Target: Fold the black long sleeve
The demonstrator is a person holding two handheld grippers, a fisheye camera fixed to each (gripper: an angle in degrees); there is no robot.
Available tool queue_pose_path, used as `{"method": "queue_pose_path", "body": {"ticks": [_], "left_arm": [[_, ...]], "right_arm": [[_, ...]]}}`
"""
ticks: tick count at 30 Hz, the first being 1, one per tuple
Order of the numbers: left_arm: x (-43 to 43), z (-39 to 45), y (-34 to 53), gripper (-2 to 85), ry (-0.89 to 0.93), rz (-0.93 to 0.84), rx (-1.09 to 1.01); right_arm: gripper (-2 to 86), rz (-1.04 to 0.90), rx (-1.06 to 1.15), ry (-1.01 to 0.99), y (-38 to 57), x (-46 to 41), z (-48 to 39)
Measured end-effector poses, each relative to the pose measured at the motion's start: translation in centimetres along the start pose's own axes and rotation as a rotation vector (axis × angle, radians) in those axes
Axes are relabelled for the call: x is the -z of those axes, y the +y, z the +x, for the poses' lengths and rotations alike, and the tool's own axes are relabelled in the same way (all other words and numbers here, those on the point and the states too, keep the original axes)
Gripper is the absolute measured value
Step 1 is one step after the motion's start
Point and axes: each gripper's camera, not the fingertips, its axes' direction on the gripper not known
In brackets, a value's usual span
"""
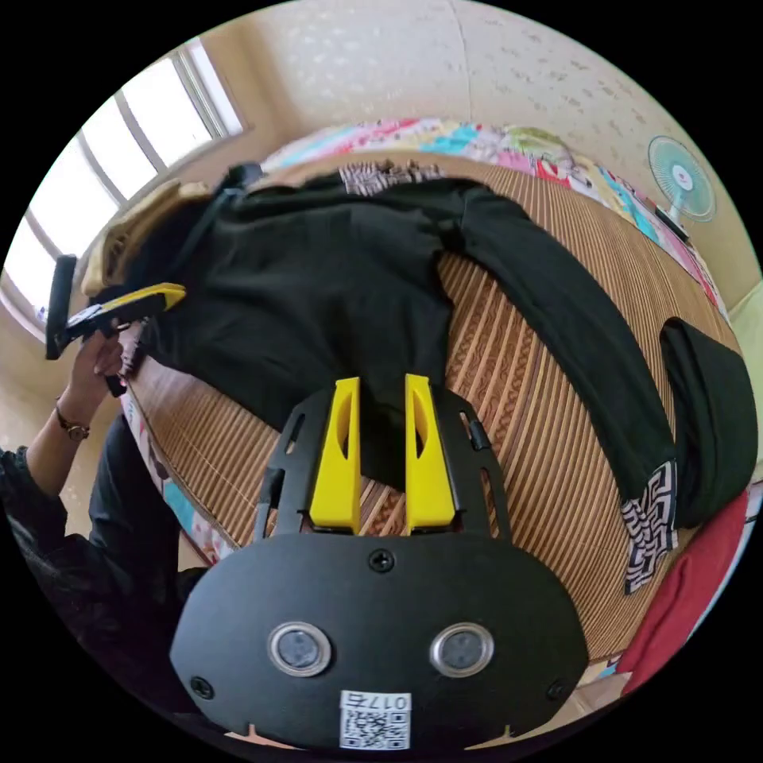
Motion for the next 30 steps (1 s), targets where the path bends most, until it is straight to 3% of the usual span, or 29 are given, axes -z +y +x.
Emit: {"method": "queue_pose_path", "body": {"ticks": [1,2,7,11,15,18,21,26,30], "left_arm": [[-2.1,-0.1,0.2,3.9,-0.054,-0.132,0.027],[-2.8,-0.1,0.6,1.8,-0.041,-0.147,0.035],[-1.8,1.3,2.2,-0.4,0.090,-0.195,0.058],[0.0,5.4,6.5,-0.7,0.118,-0.189,-0.028],[2.0,7.6,9.9,-0.8,0.175,-0.191,-0.039],[2.3,8.5,11.9,-0.8,0.262,-0.270,-0.025],[4.0,8.7,12.7,-0.9,0.227,-0.259,-0.027],[7.4,6.1,11.2,-0.9,0.167,-0.196,0.070],[7.3,6.0,8.5,-0.7,0.091,-0.338,0.057]], "right_arm": [[7.2,0.014,0.005,0.029,0.2,0.1,-0.3],[5.9,-0.034,0.010,0.063,0.2,-0.1,-0.3],[3.1,-0.210,-0.002,0.137,3.0,1.6,-0.4],[2.6,-0.205,0.000,0.306,10.4,3.6,-2.3],[2.8,-0.201,-0.085,0.311,16.6,5.6,-2.0],[3.2,-0.260,-0.170,0.256,20.3,6.6,-0.2],[4.8,-0.112,-0.272,0.126,22.7,10.5,3.0],[13.2,0.329,-0.784,-0.183,25.4,17.8,17.6],[17.3,0.374,-1.026,-0.434,24.8,15.8,28.1]]}}
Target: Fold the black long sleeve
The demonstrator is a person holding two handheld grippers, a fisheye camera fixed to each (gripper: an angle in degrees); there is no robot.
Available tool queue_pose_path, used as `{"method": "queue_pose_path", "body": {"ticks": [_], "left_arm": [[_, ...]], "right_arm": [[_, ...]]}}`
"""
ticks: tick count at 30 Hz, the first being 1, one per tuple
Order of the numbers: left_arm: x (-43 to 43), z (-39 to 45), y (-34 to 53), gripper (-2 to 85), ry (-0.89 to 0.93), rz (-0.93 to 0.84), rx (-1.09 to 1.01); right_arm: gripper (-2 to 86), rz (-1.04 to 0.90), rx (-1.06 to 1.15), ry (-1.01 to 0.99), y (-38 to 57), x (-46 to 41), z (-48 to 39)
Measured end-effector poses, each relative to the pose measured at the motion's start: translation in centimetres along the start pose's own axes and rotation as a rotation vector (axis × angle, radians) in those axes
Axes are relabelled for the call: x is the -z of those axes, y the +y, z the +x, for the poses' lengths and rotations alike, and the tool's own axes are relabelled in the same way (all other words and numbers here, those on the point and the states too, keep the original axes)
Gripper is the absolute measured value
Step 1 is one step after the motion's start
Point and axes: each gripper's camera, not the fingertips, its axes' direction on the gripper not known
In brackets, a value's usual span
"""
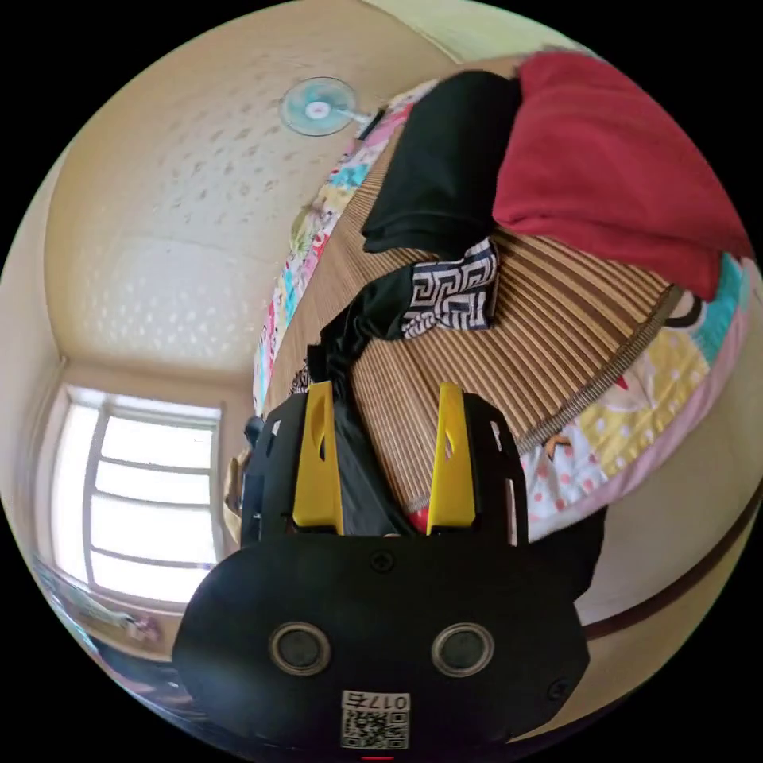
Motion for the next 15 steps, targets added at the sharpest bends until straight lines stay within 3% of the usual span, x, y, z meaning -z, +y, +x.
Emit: {"method": "queue_pose_path", "body": {"ticks": [2,4,10,15], "left_arm": [[-1.0,1.2,-1.7,-0.6,-0.193,-0.153,-0.044],[-2.4,2.2,-2.7,-0.5,-0.285,-0.280,-0.095],[-5.6,3.5,-4.0,-0.6,-0.158,-0.517,-0.175],[-3.3,3.1,-3.6,-0.9,-0.029,-0.421,-0.160]], "right_arm": [[17.8,-0.055,-0.137,0.020,-4.6,-1.8,2.8],[16.3,0.024,-0.238,-0.020,-6.0,-1.6,4.6],[4.6,0.214,-0.469,-0.090,-7.1,-0.2,8.7],[2.5,0.418,-0.084,-0.465,-4.5,7.5,5.7]]}}
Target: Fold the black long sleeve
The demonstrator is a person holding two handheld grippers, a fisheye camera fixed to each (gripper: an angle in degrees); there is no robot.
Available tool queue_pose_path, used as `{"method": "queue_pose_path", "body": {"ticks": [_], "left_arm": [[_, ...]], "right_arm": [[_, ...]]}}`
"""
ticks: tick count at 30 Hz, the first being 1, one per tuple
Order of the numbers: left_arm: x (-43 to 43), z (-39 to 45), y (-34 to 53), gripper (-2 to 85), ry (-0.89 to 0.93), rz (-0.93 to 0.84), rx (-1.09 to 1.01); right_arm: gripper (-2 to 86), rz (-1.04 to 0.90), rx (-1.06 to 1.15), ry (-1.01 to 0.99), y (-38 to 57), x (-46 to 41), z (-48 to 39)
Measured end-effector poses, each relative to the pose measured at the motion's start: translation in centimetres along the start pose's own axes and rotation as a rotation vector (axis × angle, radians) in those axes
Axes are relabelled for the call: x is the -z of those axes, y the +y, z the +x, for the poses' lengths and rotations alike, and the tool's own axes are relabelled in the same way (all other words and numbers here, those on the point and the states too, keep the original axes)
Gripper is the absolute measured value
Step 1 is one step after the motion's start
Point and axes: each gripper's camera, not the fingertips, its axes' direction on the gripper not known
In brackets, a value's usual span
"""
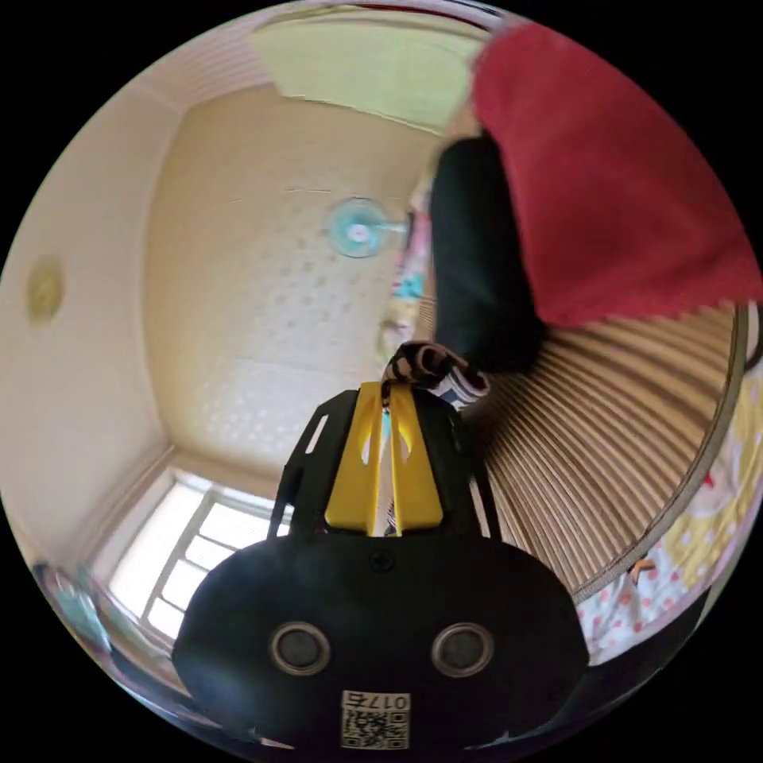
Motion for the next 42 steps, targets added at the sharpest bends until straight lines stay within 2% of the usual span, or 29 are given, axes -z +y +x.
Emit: {"method": "queue_pose_path", "body": {"ticks": [2,4,6,7,9,12,15,18,20,23,27,29,32,35,39,40,42], "left_arm": [[1.3,-0.3,1.2,-0.9,0.029,0.066,-0.015],[2.0,-0.5,2.3,-1.0,0.074,0.111,-0.048],[2.5,-0.9,3.5,-1.0,0.104,0.159,-0.048],[2.7,-1.4,4.5,-1.0,0.129,0.191,-0.038],[3.1,-2.3,6.1,-1.0,0.181,0.249,-0.007],[3.8,-3.8,9.0,-1.0,0.233,0.356,0.061],[4.7,-4.9,11.8,-0.9,0.136,0.435,0.144],[5.3,-5.8,13.5,-0.8,0.073,0.472,0.190],[5.9,-6.7,14.3,-0.5,0.099,0.520,0.199],[7.1,-7.7,14.7,2.0,0.082,0.600,0.191],[8.7,-8.7,13.9,9.2,-0.009,0.675,0.213],[8.8,-9.4,12.3,11.1,-0.049,0.683,0.202],[8.0,-10.2,10.2,11.1,-0.088,0.695,0.173],[6.3,-11.2,7.9,8.8,-0.125,0.625,0.140],[6.5,-12.4,8.7,3.2,-0.112,0.631,0.133],[7.1,-13.2,9.6,2.6,-0.030,0.629,0.120],[9.0,-14.7,12.3,2.1,0.211,0.734,0.093]], "right_arm": [[2.2,0.071,0.233,-0.067,0.2,5.3,-3.3],[2.1,0.130,0.315,0.033,0.3,9.3,-3.3],[2.1,0.149,0.255,0.262,0.0,12.4,-1.2],[2.0,0.141,0.145,0.415,-0.3,14.1,1.0],[2.0,0.118,0.040,0.525,-0.3,15.9,3.5],[1.9,0.182,0.006,0.429,0.2,17.2,2.8],[1.9,0.235,0.178,0.331,0.4,14.0,-4.4],[2.0,0.183,0.351,0.179,1.8,6.7,-12.9],[2.1,0.083,0.452,0.045,4.6,-0.7,-18.3],[2.3,-0.078,0.517,-0.029,10.9,-10.7,-21.6],[2.5,-0.335,0.552,0.002,21.4,-21.1,-19.6],[2.6,-0.584,0.535,0.094,29.1,-25.9,-15.0],[2.7,-0.846,0.514,0.149,38.0,-26.3,-9.6],[3.1,-0.913,0.516,0.143,43.2,-21.7,-7.1],[4.3,-0.936,0.529,0.125,44.9,-16.0,-6.4],[5.0,-0.943,0.567,0.145,44.8,-14.7,-6.8],[6.3,-0.947,0.653,0.161,44.5,-13.1,-8.0]]}}
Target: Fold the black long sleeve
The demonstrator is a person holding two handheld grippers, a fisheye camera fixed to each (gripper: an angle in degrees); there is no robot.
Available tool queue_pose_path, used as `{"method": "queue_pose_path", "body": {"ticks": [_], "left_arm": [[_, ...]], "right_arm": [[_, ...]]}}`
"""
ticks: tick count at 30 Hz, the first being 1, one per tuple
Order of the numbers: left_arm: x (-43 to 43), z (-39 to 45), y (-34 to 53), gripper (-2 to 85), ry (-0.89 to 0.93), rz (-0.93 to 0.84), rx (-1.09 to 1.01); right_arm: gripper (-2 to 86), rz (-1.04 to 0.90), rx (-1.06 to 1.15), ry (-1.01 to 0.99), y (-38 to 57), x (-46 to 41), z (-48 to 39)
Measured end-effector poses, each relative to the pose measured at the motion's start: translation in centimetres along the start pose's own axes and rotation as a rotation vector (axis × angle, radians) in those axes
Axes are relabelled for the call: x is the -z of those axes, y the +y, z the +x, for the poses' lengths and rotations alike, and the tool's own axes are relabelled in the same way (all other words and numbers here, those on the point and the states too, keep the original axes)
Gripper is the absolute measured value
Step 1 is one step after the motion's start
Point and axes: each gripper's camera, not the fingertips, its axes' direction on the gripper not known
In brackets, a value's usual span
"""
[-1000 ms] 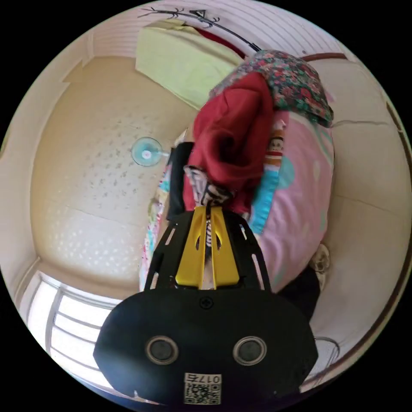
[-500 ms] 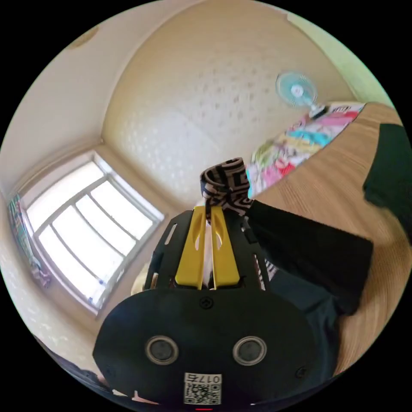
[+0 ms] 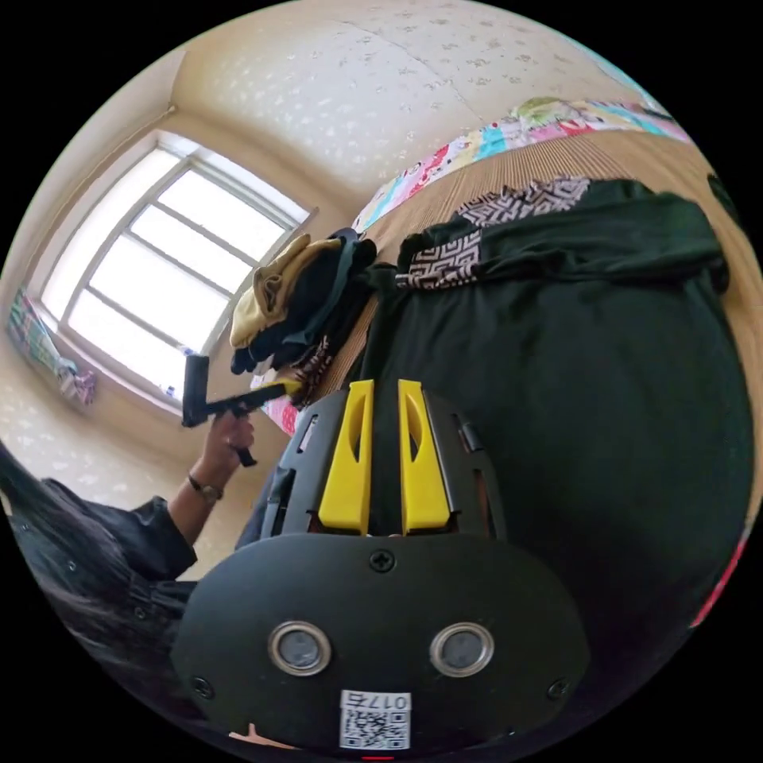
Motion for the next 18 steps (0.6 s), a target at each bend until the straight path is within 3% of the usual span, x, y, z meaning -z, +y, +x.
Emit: {"method": "queue_pose_path", "body": {"ticks": [2,5,8,12,15,18], "left_arm": [[5.7,-1.3,1.0,1.6,0.330,0.198,0.062],[11.1,-1.0,1.8,1.3,0.499,0.333,0.037],[14.7,-0.1,2.0,1.3,0.510,0.382,0.038],[16.8,0.8,2.0,1.8,0.561,0.420,0.027],[17.8,1.1,2.2,2.6,0.525,0.437,0.054],[19.7,1.3,3.4,4.2,0.489,0.511,0.068]], "right_arm": [[8.3,0.013,0.089,0.031,-0.3,1.8,-2.2],[11.7,0.043,0.207,-0.038,-1.6,2.4,-6.6],[15.6,0.052,0.399,-0.148,-2.6,1.3,-13.2],[17.1,0.002,0.661,-0.149,-2.7,-1.8,-21.3],[10.7,0.006,0.676,-0.154,-4.1,-4.2,-25.4],[5.0,0.193,0.603,-0.147,-7.6,-2.2,-26.9]]}}
